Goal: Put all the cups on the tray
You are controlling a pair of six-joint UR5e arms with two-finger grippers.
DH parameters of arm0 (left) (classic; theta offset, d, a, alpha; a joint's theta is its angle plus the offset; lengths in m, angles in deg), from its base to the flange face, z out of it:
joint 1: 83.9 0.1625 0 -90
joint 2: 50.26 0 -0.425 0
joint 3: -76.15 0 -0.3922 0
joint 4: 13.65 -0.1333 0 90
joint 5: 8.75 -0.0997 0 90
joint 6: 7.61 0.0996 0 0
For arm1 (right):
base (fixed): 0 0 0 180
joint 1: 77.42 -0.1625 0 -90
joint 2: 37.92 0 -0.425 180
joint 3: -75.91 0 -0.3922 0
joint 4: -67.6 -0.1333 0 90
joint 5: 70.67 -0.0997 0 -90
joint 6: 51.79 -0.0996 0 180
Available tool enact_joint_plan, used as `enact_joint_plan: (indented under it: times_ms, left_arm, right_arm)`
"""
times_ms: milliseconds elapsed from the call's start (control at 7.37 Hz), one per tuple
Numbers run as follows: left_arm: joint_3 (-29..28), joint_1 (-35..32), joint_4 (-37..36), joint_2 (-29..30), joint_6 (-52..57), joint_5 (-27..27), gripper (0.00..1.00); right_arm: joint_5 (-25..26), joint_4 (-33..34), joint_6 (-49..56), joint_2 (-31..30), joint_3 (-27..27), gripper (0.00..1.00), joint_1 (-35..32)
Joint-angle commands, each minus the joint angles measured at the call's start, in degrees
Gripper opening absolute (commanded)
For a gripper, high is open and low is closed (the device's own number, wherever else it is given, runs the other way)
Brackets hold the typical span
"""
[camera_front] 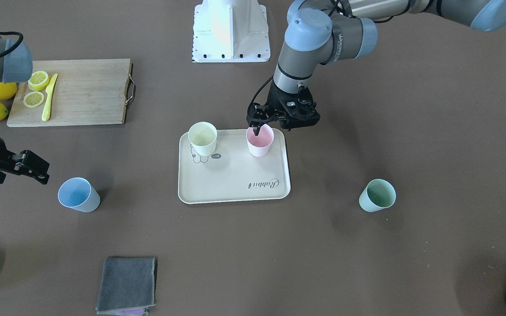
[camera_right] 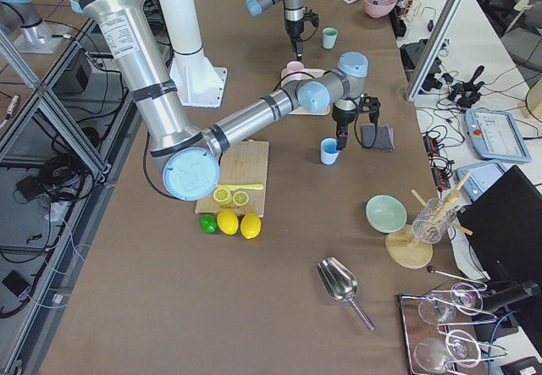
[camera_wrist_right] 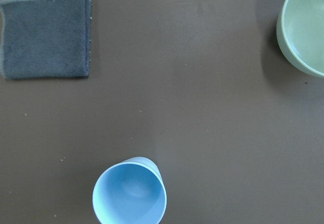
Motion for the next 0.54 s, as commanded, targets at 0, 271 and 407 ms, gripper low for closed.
enact_joint_plan:
  times_ms: [0,271,407]
  left_arm:
    - [5.22,-4.85,-7.76,-0.31,6.84,3.62,0.97]
    - [6.47,-7.33,-8.59,-1.71,9.76,4.7,0.97]
    - [6.48,-7.86,-8.68,-1.72,9.77,4.7,0.97]
  right_arm:
    - [1.41,-9.93,-0.84,-2.1,5.11,1.0,2.55]
    - [2.91,-13.95,-4.71,-2.02,7.6,1.0,5.8]
    - [3.35,-14.04,-6.11,-1.85,7.6,1.0,7.21]
